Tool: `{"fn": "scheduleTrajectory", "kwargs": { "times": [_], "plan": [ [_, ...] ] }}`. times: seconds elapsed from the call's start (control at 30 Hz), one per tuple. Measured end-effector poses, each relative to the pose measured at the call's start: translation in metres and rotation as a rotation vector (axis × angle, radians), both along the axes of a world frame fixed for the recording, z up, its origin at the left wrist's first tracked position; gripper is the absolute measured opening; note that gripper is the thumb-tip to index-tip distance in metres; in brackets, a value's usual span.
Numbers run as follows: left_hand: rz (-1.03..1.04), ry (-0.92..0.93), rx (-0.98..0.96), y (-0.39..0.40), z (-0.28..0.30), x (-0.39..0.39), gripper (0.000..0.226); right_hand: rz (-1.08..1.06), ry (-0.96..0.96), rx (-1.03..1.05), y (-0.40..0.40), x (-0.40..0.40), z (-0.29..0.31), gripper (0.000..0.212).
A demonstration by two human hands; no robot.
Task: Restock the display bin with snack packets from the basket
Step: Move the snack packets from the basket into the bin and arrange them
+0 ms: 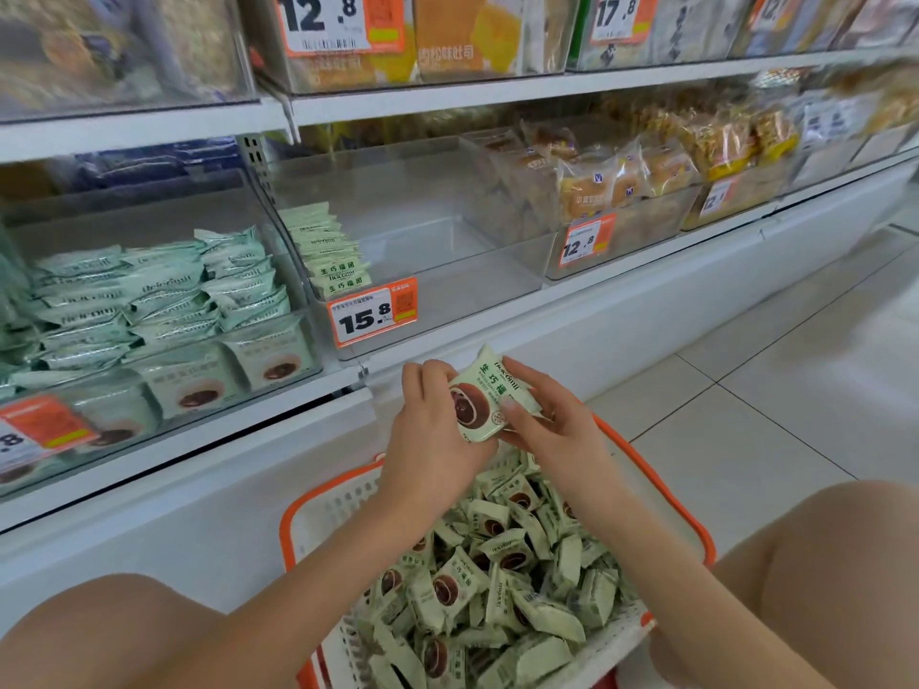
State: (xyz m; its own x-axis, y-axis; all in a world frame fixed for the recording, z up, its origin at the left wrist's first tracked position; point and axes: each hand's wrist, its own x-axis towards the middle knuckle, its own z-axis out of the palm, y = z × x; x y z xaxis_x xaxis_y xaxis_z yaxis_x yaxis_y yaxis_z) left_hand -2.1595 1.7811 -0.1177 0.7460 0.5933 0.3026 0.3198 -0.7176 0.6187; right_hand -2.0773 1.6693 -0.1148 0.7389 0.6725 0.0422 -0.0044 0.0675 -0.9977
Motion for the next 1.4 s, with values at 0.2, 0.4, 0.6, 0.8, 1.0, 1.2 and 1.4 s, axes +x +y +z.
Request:
{"fn": "scheduleTrajectory", "kwargs": {
  "times": [0.2, 0.4, 0.6, 0.8, 1.0, 1.2, 1.4],
  "plan": [
    [0.010, -0.065, 0.016, 0.001, 0.005, -0.004, 0.061, 0.025, 0.039, -0.003, 0.008, 0.000, 0.004, 0.026],
    [-0.224, 0.173, 0.114, 0.019, 0.016, -0.007, 0.115, 0.055, -0.089, -0.043, 0.016, 0.019, 0.023, 0.026],
    [-0.133, 0.200, 0.330, 0.048, 0.032, -0.010, 0.089, 0.261, -0.287, -0.141, 0.038, 0.045, 0.049, 0.029],
    [-0.011, 0.096, 0.343, 0.071, 0.047, -0.013, 0.070, 0.359, -0.399, -0.214, 0.073, 0.055, 0.068, 0.029],
    [0.195, 0.009, 0.262, 0.100, 0.056, -0.016, 0.088, 0.283, -0.574, -0.208, 0.123, 0.067, 0.104, 0.022],
    [0.367, 0.114, 0.300, 0.137, 0.061, -0.033, 0.057, 0.285, -0.665, -0.291, 0.189, 0.089, 0.127, 0.019],
    [0.304, 0.205, 0.370, 0.144, 0.060, -0.024, 0.041, 0.495, -0.784, -0.587, 0.233, 0.084, 0.097, 0.026]
  ]
}}
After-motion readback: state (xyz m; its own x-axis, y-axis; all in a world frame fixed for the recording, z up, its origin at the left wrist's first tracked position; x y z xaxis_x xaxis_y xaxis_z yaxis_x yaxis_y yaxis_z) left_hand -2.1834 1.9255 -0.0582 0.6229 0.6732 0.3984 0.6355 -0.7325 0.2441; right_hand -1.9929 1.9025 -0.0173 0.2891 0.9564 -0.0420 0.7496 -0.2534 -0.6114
